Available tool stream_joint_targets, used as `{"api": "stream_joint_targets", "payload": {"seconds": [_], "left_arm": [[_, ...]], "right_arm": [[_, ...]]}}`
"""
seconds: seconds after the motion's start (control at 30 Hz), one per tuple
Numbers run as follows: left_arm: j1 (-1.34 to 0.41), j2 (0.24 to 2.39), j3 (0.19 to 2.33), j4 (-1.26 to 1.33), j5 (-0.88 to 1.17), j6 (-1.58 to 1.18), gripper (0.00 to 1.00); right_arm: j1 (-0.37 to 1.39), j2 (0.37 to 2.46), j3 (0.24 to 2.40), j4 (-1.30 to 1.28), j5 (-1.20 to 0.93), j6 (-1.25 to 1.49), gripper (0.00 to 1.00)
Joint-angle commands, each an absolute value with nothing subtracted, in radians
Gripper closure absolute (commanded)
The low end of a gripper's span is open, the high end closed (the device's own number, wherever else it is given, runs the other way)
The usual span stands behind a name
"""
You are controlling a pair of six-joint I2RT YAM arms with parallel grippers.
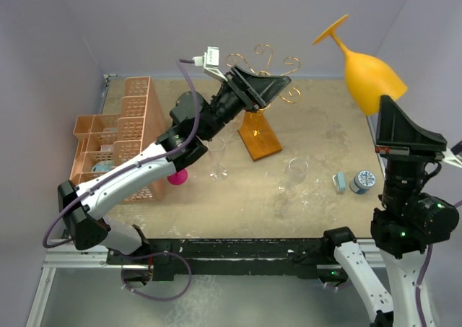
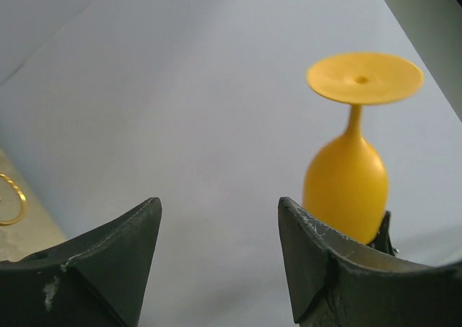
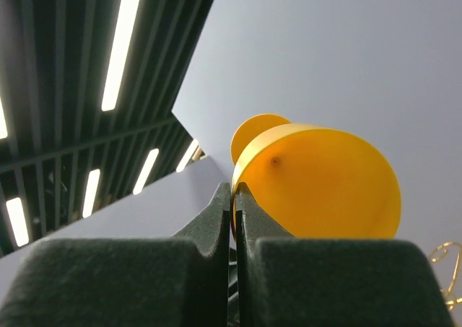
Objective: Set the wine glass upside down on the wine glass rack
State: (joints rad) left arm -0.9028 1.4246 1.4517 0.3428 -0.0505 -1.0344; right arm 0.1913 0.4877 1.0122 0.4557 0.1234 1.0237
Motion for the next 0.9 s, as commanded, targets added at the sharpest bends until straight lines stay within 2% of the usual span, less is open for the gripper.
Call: {"api": "stream_joint_targets", "payload": {"seconds": [0.0,0.33,0.6,0.87], "left_arm": [[-0.982,1.451,1.521,0.548,-0.09,-0.927,0.37],[-1.001,1.473,1.477,0.731,-0.225,-0.944,0.37],[-1.005,1.492,1.484,0.784,-0.342,-0.971,0.36],[-1.005,1.523,1.512,0.79,-0.451,-1.017,0.49]], "right_arm": [[0.192,0.523,0.992,0.561,-0.017,1.012,1.0],[0.192,0.596,0.932,0.685,-0.215,1.021,1.0],[0.191,0.64,0.894,0.775,-0.318,1.041,1.0],[0.192,0.644,0.85,0.835,-0.421,1.043,1.0]]}}
